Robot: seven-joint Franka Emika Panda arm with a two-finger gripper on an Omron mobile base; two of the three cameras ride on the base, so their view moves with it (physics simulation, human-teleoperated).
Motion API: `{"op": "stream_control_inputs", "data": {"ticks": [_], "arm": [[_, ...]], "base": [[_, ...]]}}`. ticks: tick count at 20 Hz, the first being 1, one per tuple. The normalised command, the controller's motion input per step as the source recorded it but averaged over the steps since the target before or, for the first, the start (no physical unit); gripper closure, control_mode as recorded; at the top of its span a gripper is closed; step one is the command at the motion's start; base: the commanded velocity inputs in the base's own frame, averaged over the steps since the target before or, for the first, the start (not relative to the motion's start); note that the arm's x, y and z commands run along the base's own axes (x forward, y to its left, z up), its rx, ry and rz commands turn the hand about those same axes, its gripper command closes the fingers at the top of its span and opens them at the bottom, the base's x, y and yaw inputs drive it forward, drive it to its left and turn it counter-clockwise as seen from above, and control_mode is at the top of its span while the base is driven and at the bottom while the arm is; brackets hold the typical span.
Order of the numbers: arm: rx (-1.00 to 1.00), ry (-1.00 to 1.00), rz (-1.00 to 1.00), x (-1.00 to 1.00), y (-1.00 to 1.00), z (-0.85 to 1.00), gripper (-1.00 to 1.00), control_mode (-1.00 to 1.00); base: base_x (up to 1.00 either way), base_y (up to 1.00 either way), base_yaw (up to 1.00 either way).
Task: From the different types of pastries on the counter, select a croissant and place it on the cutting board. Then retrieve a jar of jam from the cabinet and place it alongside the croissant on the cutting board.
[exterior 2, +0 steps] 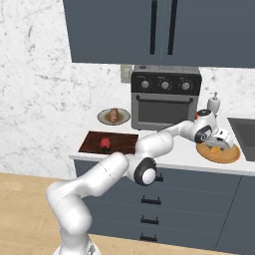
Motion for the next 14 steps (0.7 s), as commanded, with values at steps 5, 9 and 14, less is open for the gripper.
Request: {"op": "stream_control_inputs", "data": {"ticks": [5, 9, 14], "arm": [[0.06, 0.31, 0.0, 0.04, -0.32, 0.52, 1.0, -1.0], [0.24, 0.15, 0.0, 0.32, -0.25, 1.0, 1.0, -1.0], [0.34, 0.08, 0.0, 0.2, -0.07, 1.0, 1.0, -1.0]], "base": [[0.0, 0.0, 0.0], [0.0, 0.0, 0.0], [0.0, 0.0, 0.0]]}}
